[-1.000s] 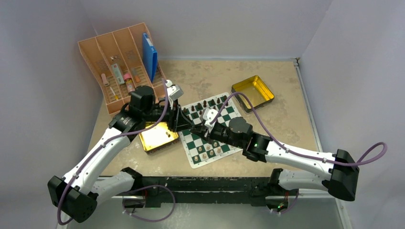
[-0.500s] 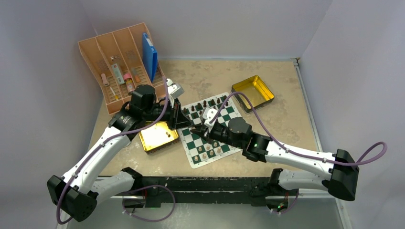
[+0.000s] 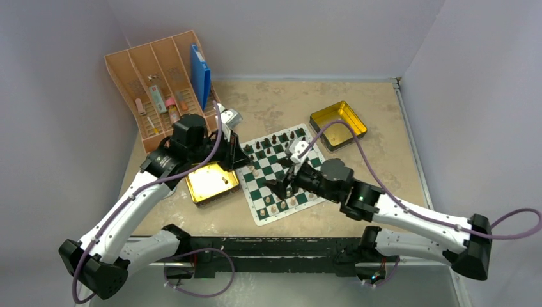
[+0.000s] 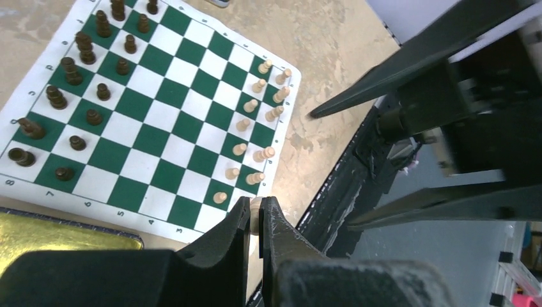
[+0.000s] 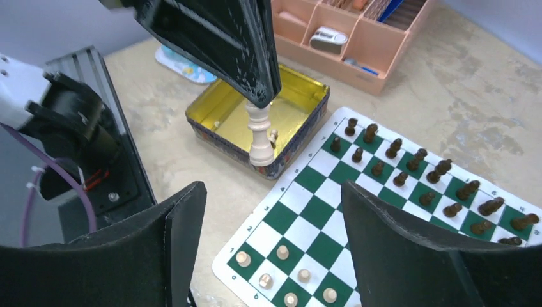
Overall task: Set up the chess pieces on the board
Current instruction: Place the chess piece on the chessboard.
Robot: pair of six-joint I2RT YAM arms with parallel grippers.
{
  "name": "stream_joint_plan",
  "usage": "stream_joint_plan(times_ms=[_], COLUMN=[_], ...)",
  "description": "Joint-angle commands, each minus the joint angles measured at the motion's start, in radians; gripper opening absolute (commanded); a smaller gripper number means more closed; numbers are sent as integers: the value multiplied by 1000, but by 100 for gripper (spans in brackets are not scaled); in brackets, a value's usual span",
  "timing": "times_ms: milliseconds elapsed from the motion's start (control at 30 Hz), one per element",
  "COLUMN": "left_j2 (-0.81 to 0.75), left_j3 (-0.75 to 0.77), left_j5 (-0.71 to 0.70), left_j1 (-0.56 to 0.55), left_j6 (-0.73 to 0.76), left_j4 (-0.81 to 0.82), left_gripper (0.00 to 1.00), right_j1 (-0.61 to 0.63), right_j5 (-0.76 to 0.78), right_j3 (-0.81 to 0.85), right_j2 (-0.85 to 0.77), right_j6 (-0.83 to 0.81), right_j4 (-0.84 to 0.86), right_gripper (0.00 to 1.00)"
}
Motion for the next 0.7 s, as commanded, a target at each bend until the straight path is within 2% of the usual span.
stream_joint_plan(times_ms=[0,33,233,467,667], left_j2=[1,4,102,290,472], left_j3=[32,24,44,83,152], left_j5=[-138,-177,-367,-618,-726], left_j1=[-32,-45,-181,-421,-568], left_j6=[-41,-49,-103,-97,-76], left_j4=[50,65,145,299,364], left_gripper=[0,0,0,0,0], right_j1=[-2,-2,-2,-2,-2], right_j5=[58,83,161,250,343], right_j3=[73,85,222,325,379], right_j2=[-135,-155,-244,-345,-410], right_j6=[96,99,238,326,351], right_j4=[-72,-88,-259,-332,-362], right_gripper=[95,98,99,99,99])
